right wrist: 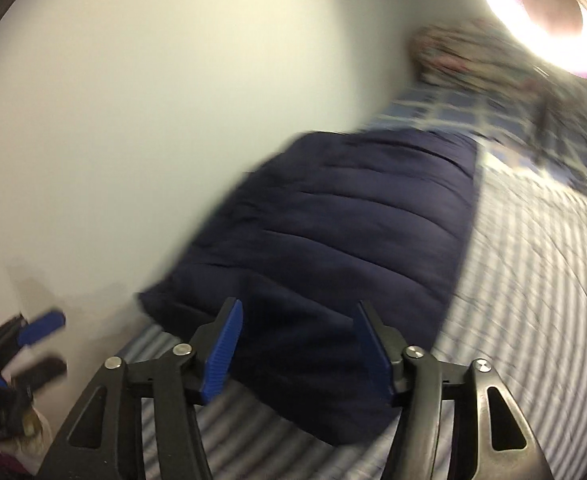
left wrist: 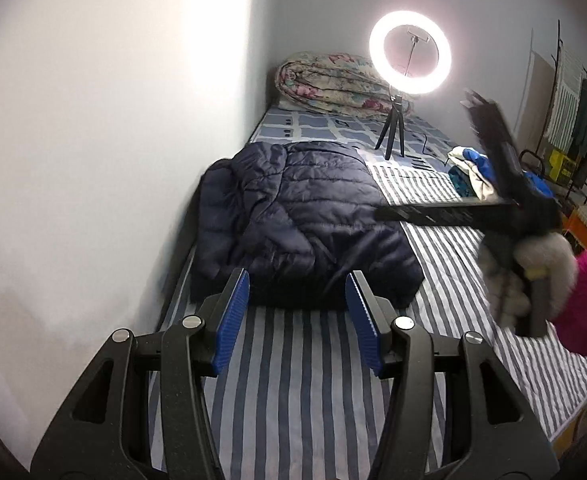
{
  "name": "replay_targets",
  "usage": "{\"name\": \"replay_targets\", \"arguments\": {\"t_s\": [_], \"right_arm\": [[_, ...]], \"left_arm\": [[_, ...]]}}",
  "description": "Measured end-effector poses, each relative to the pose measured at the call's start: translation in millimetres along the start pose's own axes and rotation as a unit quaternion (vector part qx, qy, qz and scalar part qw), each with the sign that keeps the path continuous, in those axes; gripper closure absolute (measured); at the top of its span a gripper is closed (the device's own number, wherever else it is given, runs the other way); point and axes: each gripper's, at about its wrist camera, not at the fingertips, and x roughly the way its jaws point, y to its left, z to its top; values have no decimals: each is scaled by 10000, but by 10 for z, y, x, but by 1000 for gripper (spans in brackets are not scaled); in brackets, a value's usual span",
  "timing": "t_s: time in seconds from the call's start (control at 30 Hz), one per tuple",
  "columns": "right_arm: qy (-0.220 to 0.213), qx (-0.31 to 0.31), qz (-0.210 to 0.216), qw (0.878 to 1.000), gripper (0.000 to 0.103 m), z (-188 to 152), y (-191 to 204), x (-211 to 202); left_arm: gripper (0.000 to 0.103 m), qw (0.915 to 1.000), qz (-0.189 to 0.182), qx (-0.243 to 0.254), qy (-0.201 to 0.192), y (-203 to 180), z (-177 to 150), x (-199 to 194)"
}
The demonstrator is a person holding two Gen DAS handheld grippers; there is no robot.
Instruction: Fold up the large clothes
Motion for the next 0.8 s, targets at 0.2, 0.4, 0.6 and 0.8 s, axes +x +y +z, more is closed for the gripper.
{"name": "replay_targets", "arguments": {"t_s": [0.2, 0.4, 0.6, 0.8], "right_arm": [[339, 684, 97, 9970, 28, -178, -458, 182], [561, 1195, 534, 9898, 24, -453, -689, 346], [568, 1661, 1125, 9780, 19, -554, -794, 558], [742, 1540, 1337, 9762, 41, -488, -613, 858]], "left_arm": [[50, 9990, 278, 294, 215, -53, 396, 680], [51, 9869, 1370, 630, 575, 173, 387, 1330], [53, 9655, 2065, 1064, 1176, 357, 102, 1850], [56, 9613, 2139, 1188, 1268, 350, -30, 1962]]}}
